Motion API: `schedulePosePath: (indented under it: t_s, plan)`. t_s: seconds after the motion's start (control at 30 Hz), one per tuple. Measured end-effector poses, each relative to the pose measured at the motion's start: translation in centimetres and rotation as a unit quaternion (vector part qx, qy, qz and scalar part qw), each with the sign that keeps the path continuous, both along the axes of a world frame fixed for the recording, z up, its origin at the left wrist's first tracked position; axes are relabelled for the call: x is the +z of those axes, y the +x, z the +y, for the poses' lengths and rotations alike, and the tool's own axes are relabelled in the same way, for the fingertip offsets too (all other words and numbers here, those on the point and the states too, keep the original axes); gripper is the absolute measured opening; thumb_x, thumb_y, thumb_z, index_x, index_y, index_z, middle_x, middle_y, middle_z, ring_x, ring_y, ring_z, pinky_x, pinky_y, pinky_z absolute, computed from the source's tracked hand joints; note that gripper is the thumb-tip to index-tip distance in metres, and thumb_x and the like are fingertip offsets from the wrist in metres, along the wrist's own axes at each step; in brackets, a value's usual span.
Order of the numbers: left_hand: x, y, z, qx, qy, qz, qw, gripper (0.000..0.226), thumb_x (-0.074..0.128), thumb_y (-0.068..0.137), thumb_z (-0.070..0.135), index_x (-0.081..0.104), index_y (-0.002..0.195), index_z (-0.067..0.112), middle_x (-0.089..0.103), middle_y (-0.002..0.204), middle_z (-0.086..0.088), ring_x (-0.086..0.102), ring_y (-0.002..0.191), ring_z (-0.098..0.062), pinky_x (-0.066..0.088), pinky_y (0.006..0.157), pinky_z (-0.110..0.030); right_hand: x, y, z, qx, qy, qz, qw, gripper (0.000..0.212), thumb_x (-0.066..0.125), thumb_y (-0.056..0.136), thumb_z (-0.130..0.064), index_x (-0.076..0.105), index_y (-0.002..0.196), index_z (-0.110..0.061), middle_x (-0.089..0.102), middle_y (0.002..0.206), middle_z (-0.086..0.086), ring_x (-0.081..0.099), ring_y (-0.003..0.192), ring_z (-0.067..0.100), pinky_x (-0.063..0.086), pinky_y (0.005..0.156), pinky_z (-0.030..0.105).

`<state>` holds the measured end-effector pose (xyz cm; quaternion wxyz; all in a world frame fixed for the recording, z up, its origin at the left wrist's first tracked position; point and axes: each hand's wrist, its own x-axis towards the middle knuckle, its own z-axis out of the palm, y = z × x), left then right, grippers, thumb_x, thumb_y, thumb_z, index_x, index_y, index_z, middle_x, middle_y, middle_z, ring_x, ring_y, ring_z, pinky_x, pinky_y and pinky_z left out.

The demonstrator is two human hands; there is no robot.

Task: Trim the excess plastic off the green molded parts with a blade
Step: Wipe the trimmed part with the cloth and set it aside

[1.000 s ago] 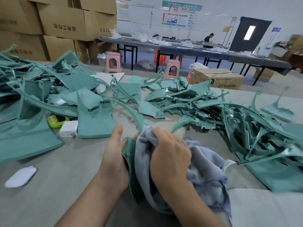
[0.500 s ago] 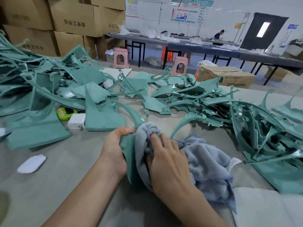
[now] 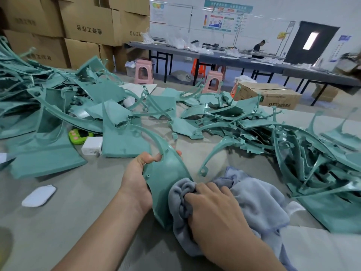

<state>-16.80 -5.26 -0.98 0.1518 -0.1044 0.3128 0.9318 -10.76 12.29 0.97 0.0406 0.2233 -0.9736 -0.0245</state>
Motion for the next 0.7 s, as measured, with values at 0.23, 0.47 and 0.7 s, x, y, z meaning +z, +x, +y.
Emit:
schedulePosePath:
  t_s: [0.23, 0.47, 0.7]
  plan:
    - [0.7, 0.1, -0.9, -0.001, -0.025, 0.005, 1.0, 0.067, 0.05, 0.063, 0.023, 0.07, 0.122, 0.0, 0.067, 0.121, -0.017, 0.063, 0.1, -0.033, 0.055, 0.091, -0.042, -0.1, -1.5, 0.8, -0.116, -0.1, 0.06, 0.986, 0.025, 0.037, 0.096, -0.04, 0.048, 0.117, -0.036, 0.056, 0.115, -0.008, 0.051, 0.107, 0.02, 0.034, 0.079, 0.035]
    - [1.6, 0.7, 0.4, -0.054, -0.099, 0.05, 0.992, 0.066, 0.044, 0.069, 0.018, 0.063, 0.13, -0.001, 0.062, 0.131, -0.026, 0.059, 0.114, -0.045, 0.042, 0.11, -0.052, 0.3, -2.8, -0.5, -0.074, -0.162, 0.113, 0.977, 0.022, 0.045, 0.101, -0.041, 0.053, 0.121, -0.036, 0.053, 0.106, -0.011, 0.048, 0.098, 0.017, 0.039, 0.076, 0.034]
    - [2.6, 0.9, 1.0, -0.039, -0.182, 0.075, 0.98, 0.074, 0.047, 0.05, 0.0, 0.052, 0.123, -0.013, 0.042, 0.111, -0.019, 0.036, 0.096, -0.036, 0.031, 0.07, -0.042, 3.2, -6.9, -2.4, -0.058, -0.189, 0.165, 0.966, 0.021, 0.044, 0.106, -0.031, 0.063, 0.108, -0.025, 0.055, 0.11, -0.003, 0.045, 0.102, 0.021, 0.041, 0.086, 0.037]
